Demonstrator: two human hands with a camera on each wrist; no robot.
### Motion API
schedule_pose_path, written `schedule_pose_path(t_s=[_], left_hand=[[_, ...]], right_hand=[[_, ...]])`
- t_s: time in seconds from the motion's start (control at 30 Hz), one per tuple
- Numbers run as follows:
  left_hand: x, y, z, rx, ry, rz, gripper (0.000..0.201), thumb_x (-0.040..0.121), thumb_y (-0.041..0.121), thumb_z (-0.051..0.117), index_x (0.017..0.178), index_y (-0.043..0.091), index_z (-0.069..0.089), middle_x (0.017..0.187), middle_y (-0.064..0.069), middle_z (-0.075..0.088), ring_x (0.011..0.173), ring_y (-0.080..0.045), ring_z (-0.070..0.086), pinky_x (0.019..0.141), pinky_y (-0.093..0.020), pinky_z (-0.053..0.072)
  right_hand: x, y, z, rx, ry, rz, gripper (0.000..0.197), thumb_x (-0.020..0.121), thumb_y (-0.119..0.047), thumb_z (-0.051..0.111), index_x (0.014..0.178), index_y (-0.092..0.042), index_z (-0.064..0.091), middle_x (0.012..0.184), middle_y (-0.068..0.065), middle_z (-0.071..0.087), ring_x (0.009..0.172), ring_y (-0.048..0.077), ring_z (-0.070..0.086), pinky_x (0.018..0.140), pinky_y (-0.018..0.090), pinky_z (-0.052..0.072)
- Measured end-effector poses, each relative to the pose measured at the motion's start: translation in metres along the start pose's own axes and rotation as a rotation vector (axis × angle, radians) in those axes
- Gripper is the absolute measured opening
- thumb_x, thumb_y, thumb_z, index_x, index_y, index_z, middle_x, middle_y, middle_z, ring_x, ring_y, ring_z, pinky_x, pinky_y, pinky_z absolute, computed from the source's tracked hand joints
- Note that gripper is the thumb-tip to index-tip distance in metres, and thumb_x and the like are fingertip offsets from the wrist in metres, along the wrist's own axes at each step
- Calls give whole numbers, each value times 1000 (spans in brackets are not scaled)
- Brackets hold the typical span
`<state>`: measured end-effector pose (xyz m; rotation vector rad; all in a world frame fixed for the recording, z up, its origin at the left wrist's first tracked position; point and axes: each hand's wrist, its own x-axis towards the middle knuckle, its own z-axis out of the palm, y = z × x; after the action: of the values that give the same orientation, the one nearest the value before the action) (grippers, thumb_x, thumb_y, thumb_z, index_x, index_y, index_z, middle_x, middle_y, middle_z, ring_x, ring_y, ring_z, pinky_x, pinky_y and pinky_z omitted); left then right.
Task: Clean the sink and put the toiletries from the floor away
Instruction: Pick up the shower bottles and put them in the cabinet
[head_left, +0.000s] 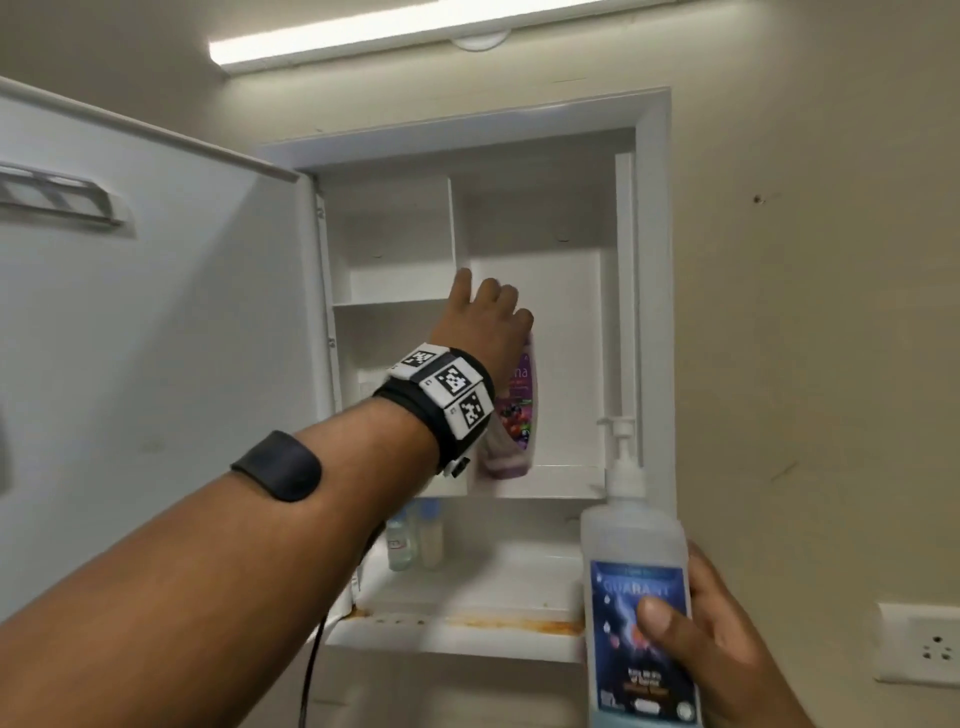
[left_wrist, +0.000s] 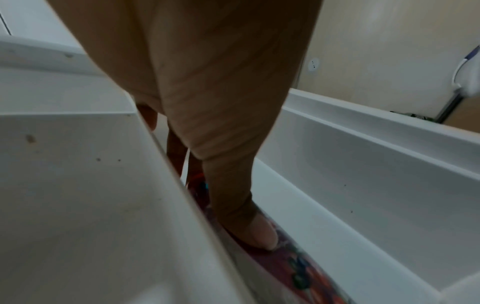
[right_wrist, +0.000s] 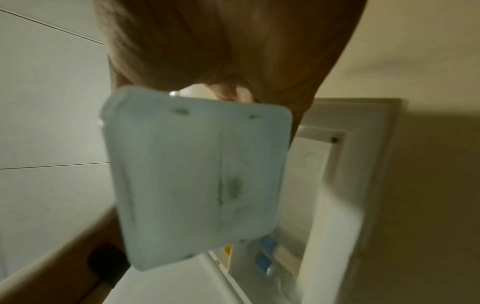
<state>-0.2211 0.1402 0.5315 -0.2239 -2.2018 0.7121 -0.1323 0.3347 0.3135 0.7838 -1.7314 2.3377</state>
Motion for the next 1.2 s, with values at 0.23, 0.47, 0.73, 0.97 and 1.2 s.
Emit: schedule_pose_path(t_s=[0.23, 0.47, 0.73, 0.97, 1.2], left_hand=[[4, -9, 2, -161, 56, 102, 37, 96, 23, 56, 131, 11, 52, 131, -8, 54, 121, -27, 51, 100, -38, 39], [8, -15, 3, -135, -6, 140, 49, 84, 29, 75, 125, 9, 58, 122, -8, 54, 109, -28, 57, 90, -40, 47], [8, -12, 20, -353, 130, 78, 29, 101, 22, 46, 125, 6, 48, 124, -14, 57, 112, -31, 54, 91, -33, 39], [2, -11, 28, -180, 170, 185, 32, 99, 24, 48, 129, 13, 53, 127, -10, 50, 115, -29, 51, 102, -38, 36], [3, -11, 30, -118, 205, 175, 35, 97, 24, 51, 132, 20, 52, 125, -7, 52, 119, -29, 49, 117, -42, 21]], right_hand=[[48, -82, 26, -193, 96, -338, 63, 85, -28, 64, 144, -29, 43, 120, 0, 72, 102, 21, 73, 81, 34, 61], [98, -96, 48, -431, 262, -546, 60, 98, -38, 56, 152, -39, 31, 138, -2, 59, 111, 12, 67, 91, 38, 59], [125, -46, 79, -714, 429, -641, 58, 102, -23, 49, 153, -39, 26, 145, -4, 39, 118, -21, 36, 99, 0, 34], [132, -21, 80, -797, 516, -673, 61, 102, -7, 47, 152, -35, 26, 146, -2, 35, 131, 14, 44, 107, 25, 45], [144, 3, 83, -1065, 649, -637, 43, 95, -13, 57, 137, -18, 48, 160, 10, 18, 149, 24, 20, 119, 32, 25]])
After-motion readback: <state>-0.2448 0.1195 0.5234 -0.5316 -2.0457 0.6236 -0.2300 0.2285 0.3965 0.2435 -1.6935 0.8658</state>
